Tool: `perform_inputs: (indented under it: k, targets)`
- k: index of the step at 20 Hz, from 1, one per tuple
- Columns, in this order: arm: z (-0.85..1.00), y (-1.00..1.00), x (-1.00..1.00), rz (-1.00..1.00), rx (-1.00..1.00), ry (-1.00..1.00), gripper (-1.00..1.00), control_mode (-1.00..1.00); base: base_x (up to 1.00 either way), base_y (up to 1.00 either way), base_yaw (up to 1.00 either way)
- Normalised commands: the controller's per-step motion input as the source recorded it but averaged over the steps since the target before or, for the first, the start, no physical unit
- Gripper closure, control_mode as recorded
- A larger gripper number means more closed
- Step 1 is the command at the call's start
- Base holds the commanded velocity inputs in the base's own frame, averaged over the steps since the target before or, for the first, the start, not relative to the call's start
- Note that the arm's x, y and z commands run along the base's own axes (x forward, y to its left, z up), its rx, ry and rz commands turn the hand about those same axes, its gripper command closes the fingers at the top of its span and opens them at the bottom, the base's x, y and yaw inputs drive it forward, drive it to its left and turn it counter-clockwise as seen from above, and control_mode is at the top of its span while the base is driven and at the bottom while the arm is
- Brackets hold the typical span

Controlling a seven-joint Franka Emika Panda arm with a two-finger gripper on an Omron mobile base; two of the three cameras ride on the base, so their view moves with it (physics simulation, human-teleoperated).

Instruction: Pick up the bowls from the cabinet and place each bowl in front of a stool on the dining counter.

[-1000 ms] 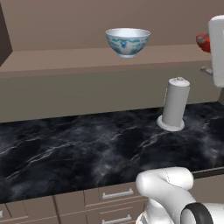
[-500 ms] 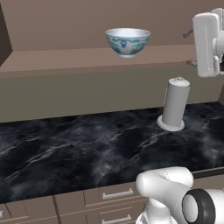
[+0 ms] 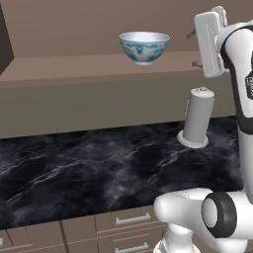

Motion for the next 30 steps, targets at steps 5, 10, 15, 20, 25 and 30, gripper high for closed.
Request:
perform_inputs:
  k: [5,10,15,20,25,30]
  targets:
    - [-0.07,0.22,0.64,0.00,0.00,0.05,-1.00,-1.00,0.00,0.00,0.00]
    - [-0.13,0.20,0.60,0.00,0.00,0.01,-1.00,-1.00,0.00,0.00,0.00]
    - [-0.06,0.05,0.56,0.00,0.00,0.01,-1.00,-1.00,0.00,0.00,0.00]
    - [-0.05,0.00,0.56,0.00,0.00,0.02,-1.00,-1.00,0.00,0.00,0.00]
    - [-0.09,0.01,0.51,0.00,0.00,0.04,-1.00,-1.00,0.00,0.00,0.00]
    - [-0.04,0.01,0.54,0.00,0.00,0.03,-1.00,-1.00,0.00,0.00,0.00]
